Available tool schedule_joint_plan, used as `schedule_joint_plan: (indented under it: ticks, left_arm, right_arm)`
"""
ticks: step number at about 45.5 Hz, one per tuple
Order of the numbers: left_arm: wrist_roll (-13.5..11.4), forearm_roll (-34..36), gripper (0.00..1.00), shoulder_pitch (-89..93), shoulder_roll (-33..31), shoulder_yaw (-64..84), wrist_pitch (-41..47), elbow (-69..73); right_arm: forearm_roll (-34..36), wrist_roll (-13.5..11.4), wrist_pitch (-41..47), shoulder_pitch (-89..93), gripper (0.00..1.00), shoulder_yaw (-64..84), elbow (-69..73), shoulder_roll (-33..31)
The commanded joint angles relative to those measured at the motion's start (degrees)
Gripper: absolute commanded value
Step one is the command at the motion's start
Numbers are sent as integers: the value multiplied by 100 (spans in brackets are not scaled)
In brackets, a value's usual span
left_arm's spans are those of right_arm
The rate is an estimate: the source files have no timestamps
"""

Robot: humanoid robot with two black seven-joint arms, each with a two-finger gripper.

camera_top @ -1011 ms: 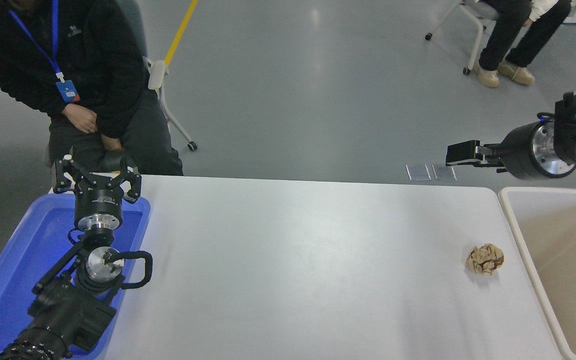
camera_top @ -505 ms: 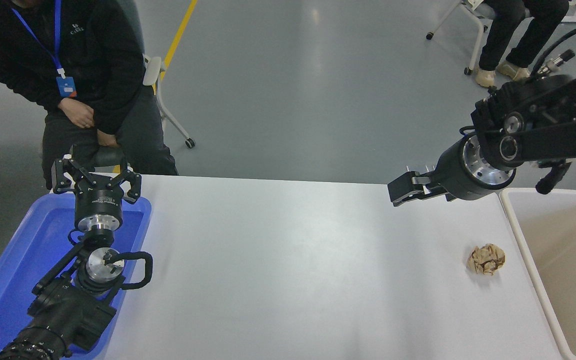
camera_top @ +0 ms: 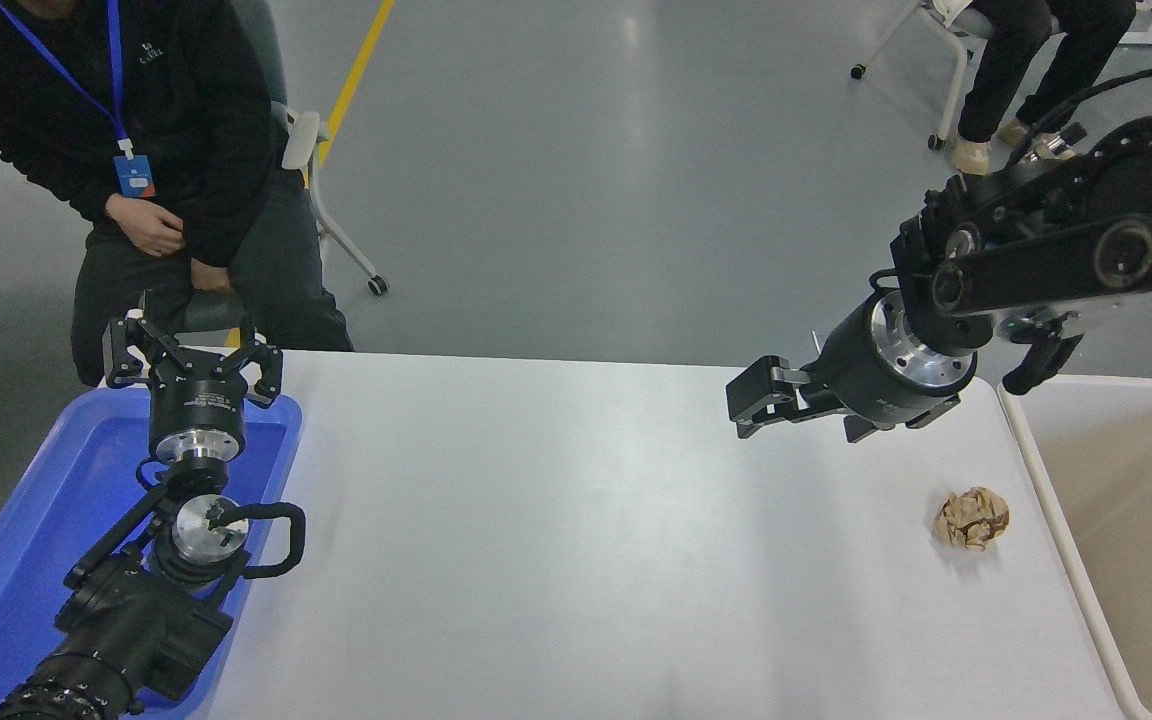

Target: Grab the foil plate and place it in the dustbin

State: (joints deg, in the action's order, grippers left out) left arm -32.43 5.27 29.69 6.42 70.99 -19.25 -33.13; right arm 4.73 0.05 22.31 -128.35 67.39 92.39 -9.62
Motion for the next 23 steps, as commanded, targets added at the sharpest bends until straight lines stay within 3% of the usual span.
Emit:
schedule_joint_plan:
  ticks: [1, 23]
  left_arm:
    - [0, 0, 99, 1, 0, -6, 0, 0]
    - [0, -9, 99, 1, 0, 2, 0, 0]
  right_arm:
    - [-138, 12, 624, -287, 100, 230, 50, -84]
    - [-253, 30, 1003, -542, 100, 239, 68, -137]
